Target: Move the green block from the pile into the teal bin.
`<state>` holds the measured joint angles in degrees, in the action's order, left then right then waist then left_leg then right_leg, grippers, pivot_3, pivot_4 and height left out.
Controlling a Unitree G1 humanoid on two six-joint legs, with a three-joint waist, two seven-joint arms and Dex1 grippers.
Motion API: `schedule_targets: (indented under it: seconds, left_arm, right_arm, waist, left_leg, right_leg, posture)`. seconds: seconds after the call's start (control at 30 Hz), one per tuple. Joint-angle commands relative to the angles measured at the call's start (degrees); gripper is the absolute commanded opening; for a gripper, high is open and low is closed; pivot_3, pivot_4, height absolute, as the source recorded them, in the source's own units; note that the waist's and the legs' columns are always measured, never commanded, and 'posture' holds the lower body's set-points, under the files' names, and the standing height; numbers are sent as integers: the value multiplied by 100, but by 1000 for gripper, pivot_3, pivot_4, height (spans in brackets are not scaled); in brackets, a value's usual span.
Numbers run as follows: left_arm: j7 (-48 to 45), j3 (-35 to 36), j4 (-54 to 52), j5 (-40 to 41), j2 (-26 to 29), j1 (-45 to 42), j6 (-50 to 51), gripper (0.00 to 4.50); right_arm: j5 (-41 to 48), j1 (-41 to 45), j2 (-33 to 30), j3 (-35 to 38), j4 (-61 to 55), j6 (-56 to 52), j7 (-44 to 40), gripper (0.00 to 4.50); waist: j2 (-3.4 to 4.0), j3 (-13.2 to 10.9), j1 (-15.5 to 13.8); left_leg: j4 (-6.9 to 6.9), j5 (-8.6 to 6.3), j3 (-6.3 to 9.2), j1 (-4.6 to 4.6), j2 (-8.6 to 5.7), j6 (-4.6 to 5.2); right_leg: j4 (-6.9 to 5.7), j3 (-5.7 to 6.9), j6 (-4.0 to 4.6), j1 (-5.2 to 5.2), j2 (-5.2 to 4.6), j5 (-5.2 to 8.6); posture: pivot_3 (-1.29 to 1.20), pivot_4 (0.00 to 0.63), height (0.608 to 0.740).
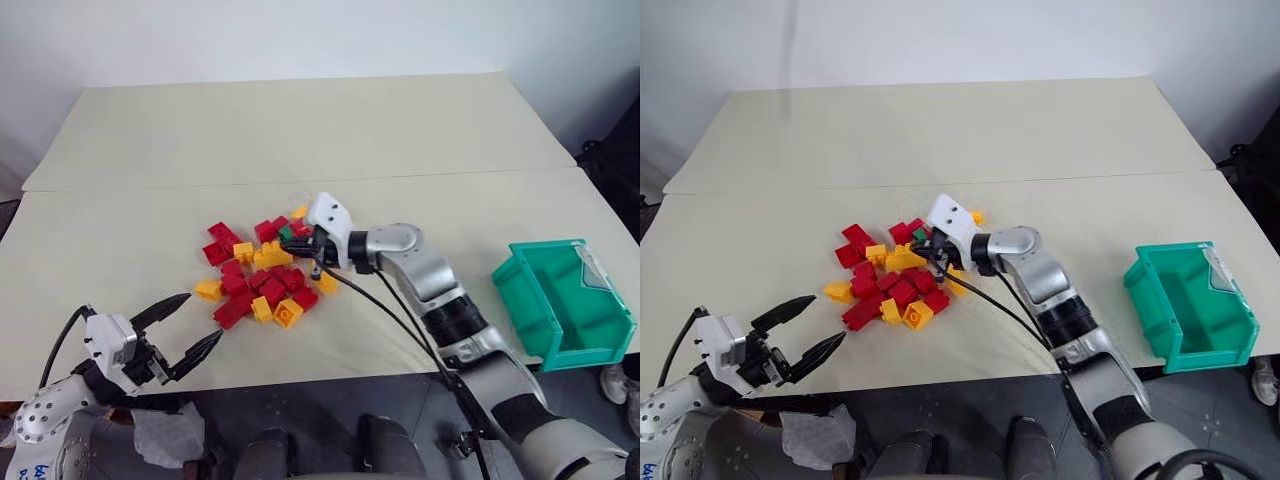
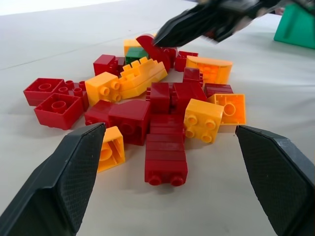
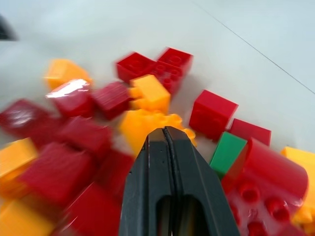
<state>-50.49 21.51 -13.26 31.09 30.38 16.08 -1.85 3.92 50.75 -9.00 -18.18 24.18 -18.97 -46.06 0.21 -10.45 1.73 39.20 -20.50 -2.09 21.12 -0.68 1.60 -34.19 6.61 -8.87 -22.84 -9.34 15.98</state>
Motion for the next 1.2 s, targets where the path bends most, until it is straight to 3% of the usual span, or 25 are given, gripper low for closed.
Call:
schedule_targets:
  seconds: [0.03,0.27,0.43,0.53,0.7,0.9,1.2]
  left_arm:
    - [57,60,-164,-5,1,-14,-72,4500]
    - [159,103,-121,-8,-10,-90,-121,4500]
    - [248,106,-201,27,-20,-126,-88,4500]
    - [262,109,-205,30,-12,-144,-89,4500]
    - [324,160,-262,87,-27,-201,-87,4500]
    - [404,124,-370,82,-72,-154,-60,4500]
    - [419,63,-370,79,-124,-196,-41,4500]
  right_arm:
    - [-309,121,-71,152,267,388,473,17]
    - [-344,35,-649,466,245,471,406,17]
    - [232,44,-577,765,50,407,-178,17]
    - [305,184,-474,631,-90,-67,-408,629]
    - [144,441,-283,437,-10,-493,-344,2346]
    - [-210,861,-103,307,572,-240,-60,4380]
    - [-484,1446,58,271,2010,420,-306,4380]
  waist:
    - [0,0,-11]
    - [0,0,-2]
    - [1,0,36]
    - [1,-1,55]
    - [2,-1,43]
    - [2,-1,18]
    - [4,-2,49]
  left_leg:
    - [0,0,4,2,-2,0]
    - [0,0,-1,2,-2,0]
    - [0,0,-6,0,6,0]
    - [-1,-1,-7,-1,16,-1]
    - [0,-1,-6,0,16,-1]
    - [0,-2,-2,0,16,-4]
    - [0,-3,-5,0,16,-5]
  right_leg:
    - [0,1,0,0,-2,0]
    - [2,4,0,1,-1,0]
    - [3,3,0,1,5,0]
    - [2,4,0,1,12,0]
    - [2,3,0,1,11,0]
    - [3,4,1,0,11,0]
    - [3,4,1,0,13,1]
  posture:
    - [0,150,740]
    - [0,150,740]
    - [0,150,740]
    - [0,150,740]
    - [0,150,740]
    - [0,150,740]
    - [0,150,740]
